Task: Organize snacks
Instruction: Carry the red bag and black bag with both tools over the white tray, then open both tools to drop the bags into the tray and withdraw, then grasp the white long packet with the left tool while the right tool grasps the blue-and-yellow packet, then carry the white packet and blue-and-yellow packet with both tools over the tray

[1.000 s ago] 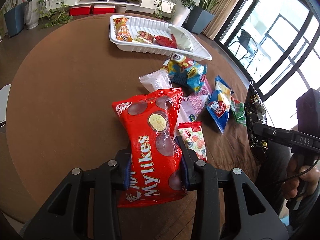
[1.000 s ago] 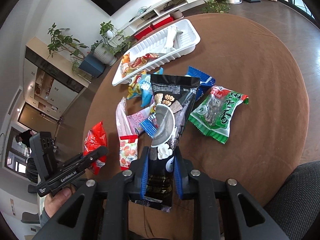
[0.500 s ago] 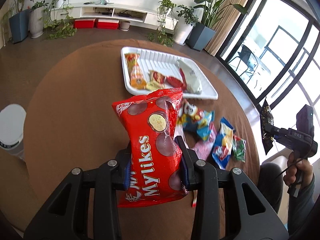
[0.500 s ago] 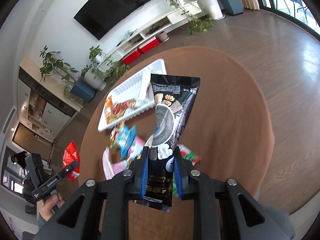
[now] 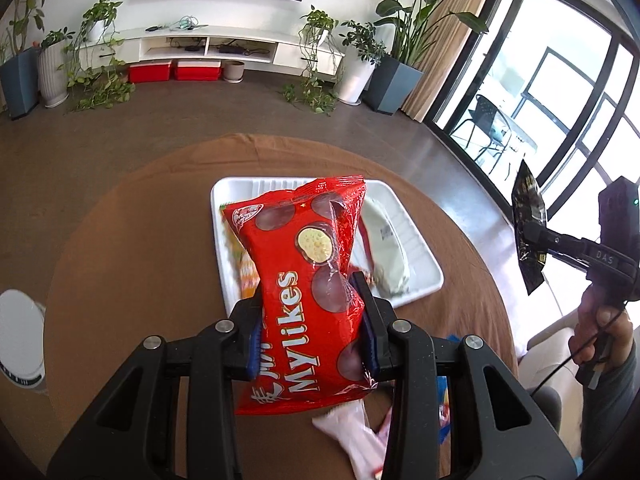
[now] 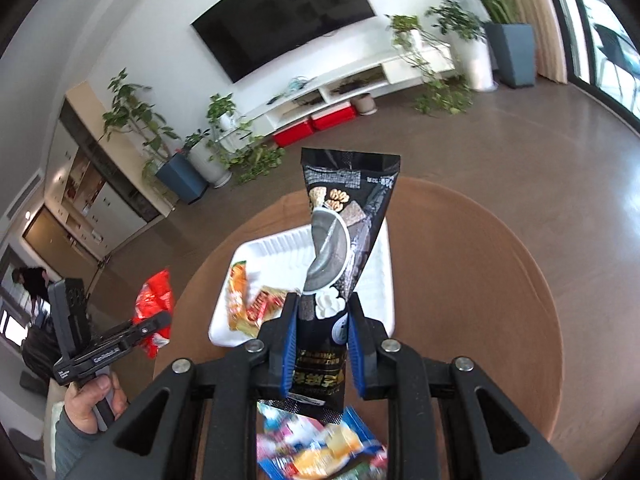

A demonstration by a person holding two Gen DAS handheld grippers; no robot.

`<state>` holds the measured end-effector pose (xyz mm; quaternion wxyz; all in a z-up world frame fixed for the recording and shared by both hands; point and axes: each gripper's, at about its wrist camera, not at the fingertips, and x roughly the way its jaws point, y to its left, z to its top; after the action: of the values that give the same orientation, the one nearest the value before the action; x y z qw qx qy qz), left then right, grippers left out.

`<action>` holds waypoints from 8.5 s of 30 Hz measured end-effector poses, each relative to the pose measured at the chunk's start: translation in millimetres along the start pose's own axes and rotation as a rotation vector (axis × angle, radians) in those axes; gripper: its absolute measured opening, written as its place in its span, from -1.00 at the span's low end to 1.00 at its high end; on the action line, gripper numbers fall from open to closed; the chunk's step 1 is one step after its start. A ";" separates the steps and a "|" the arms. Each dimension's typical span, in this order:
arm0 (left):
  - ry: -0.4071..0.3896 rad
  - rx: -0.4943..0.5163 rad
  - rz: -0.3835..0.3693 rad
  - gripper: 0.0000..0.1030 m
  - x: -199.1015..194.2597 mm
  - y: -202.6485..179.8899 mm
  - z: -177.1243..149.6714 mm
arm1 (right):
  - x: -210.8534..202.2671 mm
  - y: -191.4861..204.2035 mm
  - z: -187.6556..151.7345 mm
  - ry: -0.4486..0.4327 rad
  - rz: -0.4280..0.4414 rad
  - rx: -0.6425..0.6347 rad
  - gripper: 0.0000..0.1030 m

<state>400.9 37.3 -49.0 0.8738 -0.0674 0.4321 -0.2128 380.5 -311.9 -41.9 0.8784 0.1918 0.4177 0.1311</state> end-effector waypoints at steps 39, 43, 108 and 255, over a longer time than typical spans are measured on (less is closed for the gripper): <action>0.201 -0.019 0.075 -0.29 179.6 15.4 23.4 | 221.4 39.7 3.7 0.376 -0.065 -0.164 -0.52; 0.198 -0.020 0.073 -0.28 179.8 13.9 18.8 | 221.1 39.2 2.6 0.376 -0.065 -0.162 -0.52; 0.163 -0.049 0.209 0.22 74.4 -63.8 -147.3 | -42.8 7.4 -209.6 0.083 0.041 0.135 0.45; 0.110 0.045 -0.006 -0.60 164.5 -53.6 50.1 | 129.1 -2.6 21.3 0.215 -0.066 -0.110 -0.46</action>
<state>511.5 -85.0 -121.4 0.8495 -0.0373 0.4743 -0.2282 477.0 -268.6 -119.0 0.8416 0.1141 0.5077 0.1445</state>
